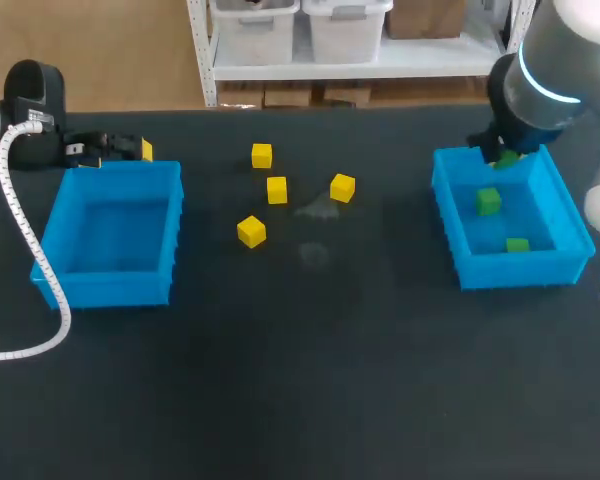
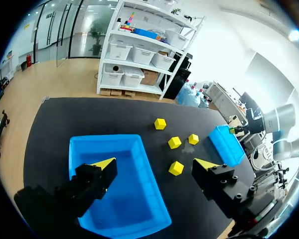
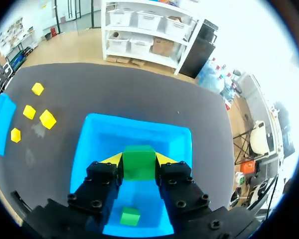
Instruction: Put the green cubes in the right bin and the yellow cubes in the left bin.
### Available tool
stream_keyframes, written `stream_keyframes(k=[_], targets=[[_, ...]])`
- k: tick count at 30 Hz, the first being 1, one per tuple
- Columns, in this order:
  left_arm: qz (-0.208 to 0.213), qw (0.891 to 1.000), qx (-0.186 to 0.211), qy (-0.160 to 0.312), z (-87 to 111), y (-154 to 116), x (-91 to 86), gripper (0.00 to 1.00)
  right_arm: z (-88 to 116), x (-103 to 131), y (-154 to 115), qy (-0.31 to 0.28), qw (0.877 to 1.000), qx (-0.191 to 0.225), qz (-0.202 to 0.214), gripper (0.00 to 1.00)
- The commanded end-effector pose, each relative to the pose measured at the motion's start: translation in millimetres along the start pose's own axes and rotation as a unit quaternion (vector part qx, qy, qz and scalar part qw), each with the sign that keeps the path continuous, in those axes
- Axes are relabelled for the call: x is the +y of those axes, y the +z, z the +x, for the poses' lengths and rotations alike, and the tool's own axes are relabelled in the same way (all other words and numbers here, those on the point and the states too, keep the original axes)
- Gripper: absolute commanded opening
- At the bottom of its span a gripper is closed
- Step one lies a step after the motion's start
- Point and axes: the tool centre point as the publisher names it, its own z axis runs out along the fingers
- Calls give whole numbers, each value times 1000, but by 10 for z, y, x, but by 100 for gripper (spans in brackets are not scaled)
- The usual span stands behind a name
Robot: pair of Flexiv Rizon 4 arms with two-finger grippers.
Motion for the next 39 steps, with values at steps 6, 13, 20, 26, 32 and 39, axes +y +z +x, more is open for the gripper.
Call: stream_keyframes(k=[6, 13, 20, 26, 32, 39], targets=[[6, 1000, -3, 1, 13, -2, 27, 100, 144, -146, 30, 21, 1000, -10, 4, 0], [6, 1000, -3, 1, 13, -2, 27, 100, 159, -110, 28, 18, 1000, -9, 3, 0], [6, 1000, -3, 1, 13, -2, 27, 100, 129, -101, -7, 16, 1000, -13, 1, 100], [6, 1000, -3, 1, 13, -2, 27, 100, 117, -120, -42, 25, 999, -22, 0, 100], [6, 1000, -3, 1, 13, -2, 27, 100, 127, -152, -92, 40, 999, -38, -1, 100], [6, 1000, -3, 1, 13, -2, 27, 100, 127, -152, -92, 40, 999, -38, -1, 100]])
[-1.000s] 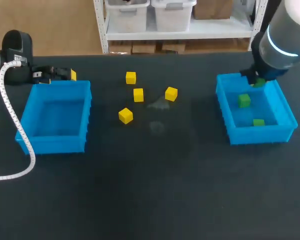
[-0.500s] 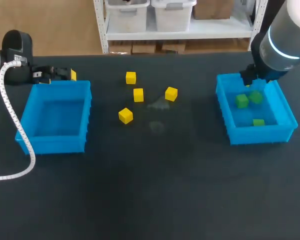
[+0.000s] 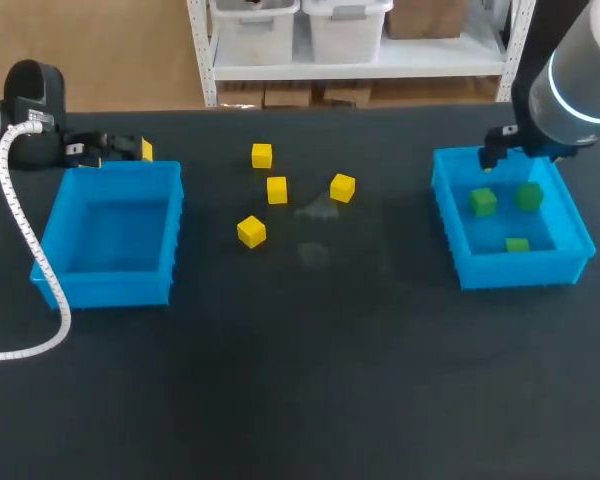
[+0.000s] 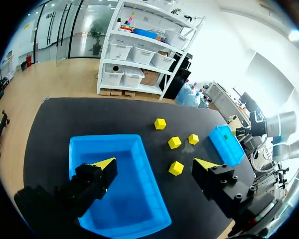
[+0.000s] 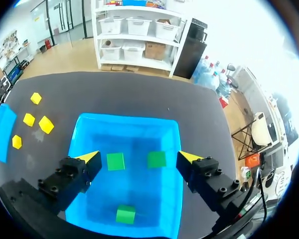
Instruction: Put the green cubes in the right bin and the yellow cubes in the left bin.
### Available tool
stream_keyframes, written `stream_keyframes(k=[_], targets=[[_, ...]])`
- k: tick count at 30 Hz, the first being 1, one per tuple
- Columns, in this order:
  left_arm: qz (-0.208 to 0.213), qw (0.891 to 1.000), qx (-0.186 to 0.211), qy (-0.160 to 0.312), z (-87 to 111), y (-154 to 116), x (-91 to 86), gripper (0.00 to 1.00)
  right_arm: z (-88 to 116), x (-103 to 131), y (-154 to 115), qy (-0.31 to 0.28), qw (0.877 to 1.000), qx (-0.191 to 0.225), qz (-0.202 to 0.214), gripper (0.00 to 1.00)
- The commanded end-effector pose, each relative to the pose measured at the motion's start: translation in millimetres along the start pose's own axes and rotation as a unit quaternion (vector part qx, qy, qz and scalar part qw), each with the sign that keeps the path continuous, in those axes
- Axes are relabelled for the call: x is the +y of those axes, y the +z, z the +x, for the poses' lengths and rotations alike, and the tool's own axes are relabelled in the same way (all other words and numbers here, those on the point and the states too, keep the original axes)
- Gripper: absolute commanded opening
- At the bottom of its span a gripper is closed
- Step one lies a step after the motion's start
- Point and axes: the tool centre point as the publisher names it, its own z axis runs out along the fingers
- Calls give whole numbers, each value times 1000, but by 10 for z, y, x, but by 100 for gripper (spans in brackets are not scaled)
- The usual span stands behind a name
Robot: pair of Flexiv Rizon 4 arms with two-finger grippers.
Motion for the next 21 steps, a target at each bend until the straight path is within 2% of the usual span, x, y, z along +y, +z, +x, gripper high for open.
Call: stream_keyframes(k=[1, 14, 21], targets=[[6, 1000, -3, 1, 14, -2, 28, 100, 26, -7, -11, 0, 1000, -5, 0, 100], [6, 1000, -3, 1, 14, -2, 28, 100, 26, -7, -11, 0, 1000, -5, 0, 100], [21, 991, 67, 111, -345, 274, -188, 100, 26, -7, -11, 0, 1000, -5, 0, 100]])
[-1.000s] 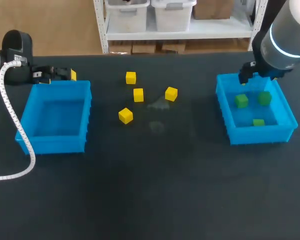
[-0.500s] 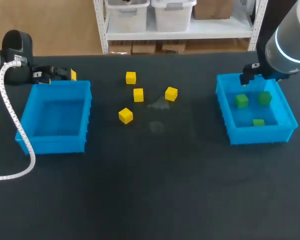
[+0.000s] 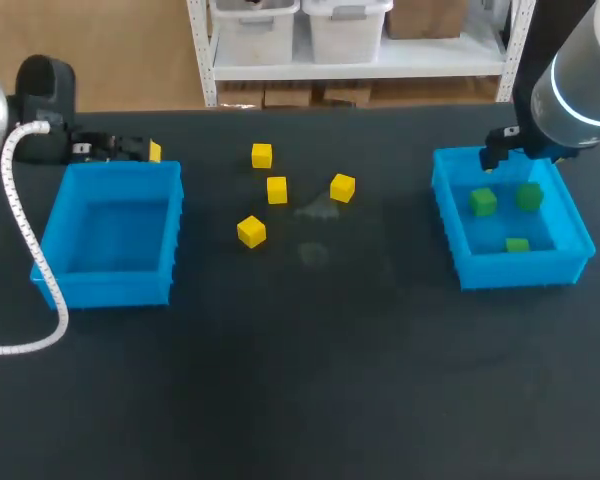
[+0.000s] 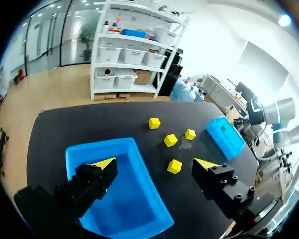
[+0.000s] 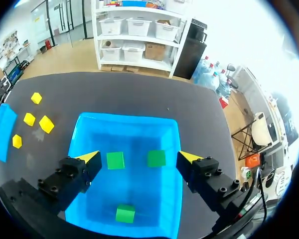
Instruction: Put the green cubes in the right bin and the yellow cubes in the left bin.
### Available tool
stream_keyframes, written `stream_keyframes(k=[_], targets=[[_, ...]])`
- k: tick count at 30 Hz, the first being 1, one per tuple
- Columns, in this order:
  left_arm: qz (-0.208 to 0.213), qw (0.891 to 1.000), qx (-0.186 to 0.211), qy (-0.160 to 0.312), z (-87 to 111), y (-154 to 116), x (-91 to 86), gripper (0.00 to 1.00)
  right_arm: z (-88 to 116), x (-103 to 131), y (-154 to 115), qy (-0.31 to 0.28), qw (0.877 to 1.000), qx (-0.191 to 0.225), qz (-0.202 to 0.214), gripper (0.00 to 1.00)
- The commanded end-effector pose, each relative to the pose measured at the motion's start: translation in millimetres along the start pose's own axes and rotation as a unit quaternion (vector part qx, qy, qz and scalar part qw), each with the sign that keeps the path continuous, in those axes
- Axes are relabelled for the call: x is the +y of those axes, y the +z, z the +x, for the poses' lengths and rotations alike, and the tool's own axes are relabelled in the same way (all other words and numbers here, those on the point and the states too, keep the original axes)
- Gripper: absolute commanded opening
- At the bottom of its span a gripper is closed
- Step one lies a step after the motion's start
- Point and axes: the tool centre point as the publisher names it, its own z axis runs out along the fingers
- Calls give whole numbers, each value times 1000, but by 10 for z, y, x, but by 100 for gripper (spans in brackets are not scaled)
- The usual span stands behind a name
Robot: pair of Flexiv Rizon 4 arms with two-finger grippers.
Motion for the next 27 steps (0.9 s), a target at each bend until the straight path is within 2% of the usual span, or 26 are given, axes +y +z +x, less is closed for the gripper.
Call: stream_keyframes(k=[1, 5, 9, 15, 23, 27], targets=[[12, 997, 59, 57, -336, 245, -33, 100, 13, 0, -2, 0, 1000, -3, 1, 100], [18, 991, 93, 93, -434, 396, -152, 100, 13, 0, -2, 0, 1000, -3, 1, 100], [21, 981, 142, 131, -424, 555, -243, 100, 13, 0, -2, 0, 1000, -3, 1, 100], [1, 953, 227, 199, -271, 801, -354, 100, 13, 0, -2, 0, 1000, -3, 1, 100], [-17, 932, 289, 219, -100, 1023, -458, 100, 13, 0, -2, 0, 1000, -3, 1, 100], [-22, 919, 323, 224, 51, 1121, -513, 100, 13, 0, -2, 0, 1000, -3, 1, 100]])
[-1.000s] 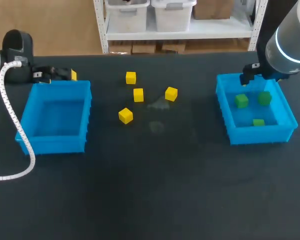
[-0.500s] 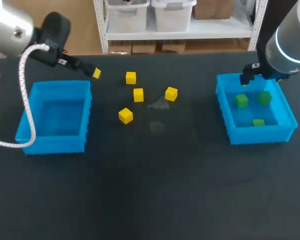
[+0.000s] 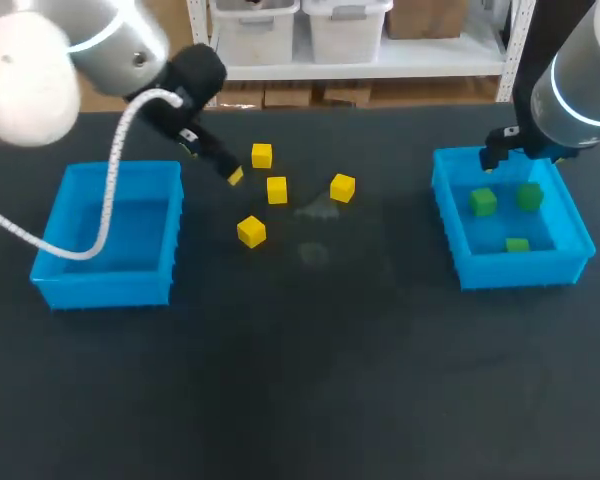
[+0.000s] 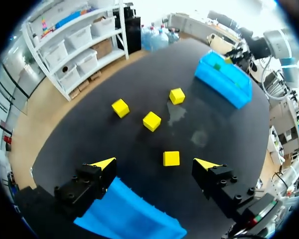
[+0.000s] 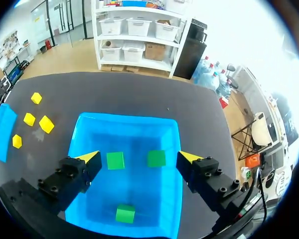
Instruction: Put the green cubes in the right bin and the yellow cubes in the left bin.
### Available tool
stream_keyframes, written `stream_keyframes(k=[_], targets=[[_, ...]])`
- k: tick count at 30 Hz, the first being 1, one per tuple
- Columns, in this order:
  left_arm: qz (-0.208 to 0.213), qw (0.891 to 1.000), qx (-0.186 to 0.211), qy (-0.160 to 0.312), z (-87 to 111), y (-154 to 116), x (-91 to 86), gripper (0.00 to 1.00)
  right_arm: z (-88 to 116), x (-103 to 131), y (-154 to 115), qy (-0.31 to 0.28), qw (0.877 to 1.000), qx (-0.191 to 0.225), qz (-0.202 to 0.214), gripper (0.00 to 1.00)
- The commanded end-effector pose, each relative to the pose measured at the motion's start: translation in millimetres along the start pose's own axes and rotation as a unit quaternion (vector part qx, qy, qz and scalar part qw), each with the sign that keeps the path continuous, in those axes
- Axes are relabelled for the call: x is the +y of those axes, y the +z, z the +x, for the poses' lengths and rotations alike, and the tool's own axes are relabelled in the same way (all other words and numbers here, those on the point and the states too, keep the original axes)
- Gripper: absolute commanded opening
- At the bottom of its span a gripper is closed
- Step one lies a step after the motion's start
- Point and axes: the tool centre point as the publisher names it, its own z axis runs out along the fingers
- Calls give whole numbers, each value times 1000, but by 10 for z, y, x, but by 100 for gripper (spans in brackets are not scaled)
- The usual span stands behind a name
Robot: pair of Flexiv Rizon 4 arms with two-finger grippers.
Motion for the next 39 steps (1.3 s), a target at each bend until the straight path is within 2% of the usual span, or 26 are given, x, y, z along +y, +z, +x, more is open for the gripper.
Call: stream_keyframes(k=[1, 6, 14, 26, 39], targets=[[-2, 995, 104, 5, -35, 169, -69, 100, 13, 0, -3, 0, 1000, -2, 1, 100], [1, 990, 144, 14, 39, 307, -205, 100, 13, 0, -3, 0, 1000, -2, 1, 100], [-3, 987, 159, 14, 130, 481, -318, 100, 13, 0, -3, 0, 1000, -2, 1, 100], [-36, 985, 166, 7, 140, 829, -310, 100, 13, 0, -3, 0, 1000, -2, 1, 100], [-60, 986, 158, 0, 254, 999, -303, 100, 13, 0, -3, 0, 1000, -2, 1, 100]])
